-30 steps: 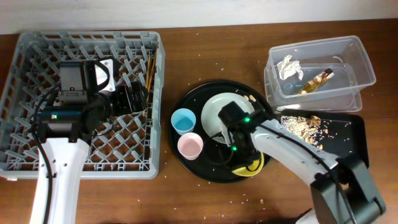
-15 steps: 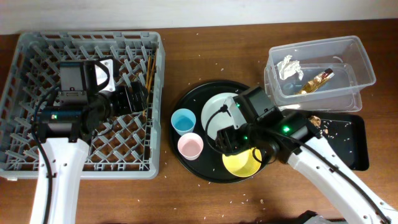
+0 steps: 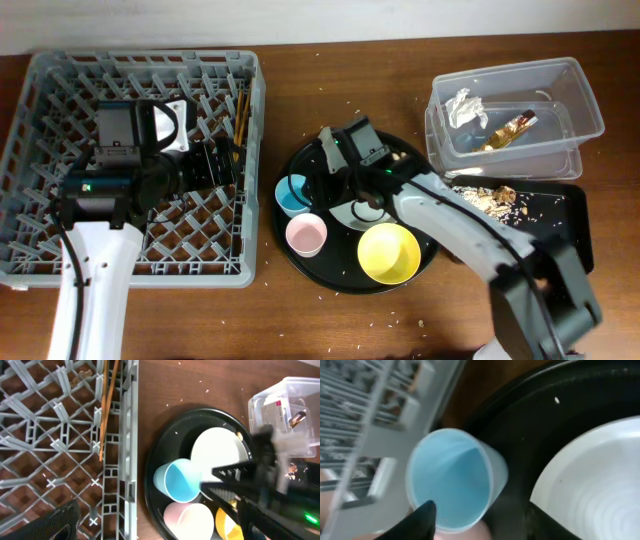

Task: Sort waste into correct bins and load items into the dishwasher rack

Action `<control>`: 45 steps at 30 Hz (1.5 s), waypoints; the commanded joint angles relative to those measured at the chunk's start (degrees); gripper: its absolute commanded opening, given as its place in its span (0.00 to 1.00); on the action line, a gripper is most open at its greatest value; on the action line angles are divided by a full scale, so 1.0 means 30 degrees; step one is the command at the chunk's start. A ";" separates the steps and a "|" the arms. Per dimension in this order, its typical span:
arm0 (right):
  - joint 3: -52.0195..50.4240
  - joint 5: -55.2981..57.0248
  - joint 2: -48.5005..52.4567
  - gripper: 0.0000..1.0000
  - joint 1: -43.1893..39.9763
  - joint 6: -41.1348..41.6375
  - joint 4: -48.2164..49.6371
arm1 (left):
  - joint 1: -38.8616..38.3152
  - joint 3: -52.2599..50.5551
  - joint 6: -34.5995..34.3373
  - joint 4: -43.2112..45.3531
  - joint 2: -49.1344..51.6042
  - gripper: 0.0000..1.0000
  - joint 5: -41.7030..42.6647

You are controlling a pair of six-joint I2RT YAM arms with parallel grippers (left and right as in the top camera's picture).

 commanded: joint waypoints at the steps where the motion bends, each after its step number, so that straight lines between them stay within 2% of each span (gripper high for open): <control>1: 0.0175 0.0044 0.1290 0.44 0.0102 0.0066 0.0525 | 0.0066 0.0248 0.0095 -0.0080 0.0029 0.99 0.0525; 3: 0.0175 0.0430 0.1304 0.32 0.0066 0.0058 0.0503 | 0.0066 0.0248 0.0087 -0.0146 0.0029 0.99 0.1843; 5: 0.0087 0.1377 0.1311 0.33 0.0051 0.0058 0.0459 | 0.0066 0.0248 -0.0087 0.0532 0.0029 0.99 0.3213; 6: -0.0066 0.1843 0.1311 0.28 0.0051 0.0066 0.0481 | 0.0066 0.0248 -0.0721 0.0787 0.0029 0.99 0.3461; 8: -0.0102 0.1807 0.1297 0.04 -0.0051 0.0058 0.0481 | 0.0066 0.0248 -0.1290 0.1027 0.0029 0.99 0.3453; 11: -0.0102 0.0947 0.1078 0.07 -0.0313 0.0051 0.0474 | 0.0066 0.0248 -0.1275 0.0991 0.0029 0.99 0.3453; 13: 0.0437 0.0022 0.0656 0.04 -0.0466 -0.0007 -0.0379 | 0.0066 0.0248 -0.1275 0.0998 0.0029 0.99 0.3439; 17: 0.2812 -0.2171 -0.2783 0.04 -0.3031 -0.0219 -0.2382 | 0.0066 0.0248 -0.2178 0.1282 0.0029 0.99 0.3708; 20: 0.3468 -1.0375 -0.4874 0.04 -0.5690 -0.3096 -0.2543 | 0.0066 0.0248 -0.2433 0.2892 0.0554 0.97 0.8255; 21: 0.3468 -1.5402 -0.5268 0.04 -0.6681 -0.4590 -0.2594 | 0.0066 0.0248 -0.2441 0.3861 0.1100 0.92 1.1183; 23: 0.3468 -2.0429 -0.5238 0.04 -0.7395 -0.6018 -0.2390 | 0.0051 0.0248 -0.2433 0.4750 0.1807 0.91 1.4863; 26: 0.3468 -2.0910 -0.5238 0.04 -0.7461 -0.5982 -0.2098 | -0.0401 0.0248 -0.2412 0.5872 0.2820 0.91 1.9722; 30: 0.3468 -1.9438 -0.5238 0.04 -0.7395 -0.5967 -0.2565 | -0.1734 0.0248 -0.2426 0.8276 0.2973 0.89 2.3241; 31: 0.3461 -1.8841 -0.5238 0.04 -0.7395 -0.5960 -0.2863 | -0.1836 0.0255 -0.2514 0.9020 0.2936 0.83 2.3635; 35: 0.3468 -1.7034 -0.5231 0.04 -0.7395 -0.5246 -0.2725 | -0.2084 0.0255 -0.2492 0.9304 0.2849 0.84 2.3591; 37: 0.3468 -1.7238 -0.5231 0.04 -0.7395 -0.4524 -0.1851 | -0.2754 0.0248 -0.2492 0.9326 0.2849 0.83 2.2884; 39: 0.3468 -1.7267 -0.5231 0.04 -0.7395 -0.2594 -0.0175 | -0.3643 0.0248 -0.2492 0.9289 0.2849 0.83 2.1551; 42: 0.3468 -1.8170 -0.5238 0.04 -0.7395 -0.1836 0.1144 | -0.4087 0.0248 -0.2492 0.9282 0.2849 0.80 2.0917; 43: 0.3468 -1.8170 -0.5238 0.04 -0.7395 -0.1851 0.1122 | -0.4065 0.0248 -0.2492 0.9296 0.2849 0.68 2.0881; 44: 0.3468 -1.8170 -0.5238 0.04 -0.7395 -0.1851 0.1122 | -0.4065 0.0248 -0.2499 0.9296 0.2849 0.61 2.0626; 45: 0.3468 -1.8170 -0.5238 0.04 -0.7395 -0.1851 0.1115 | -0.4058 0.0248 -0.2499 0.9311 0.2849 0.60 2.0546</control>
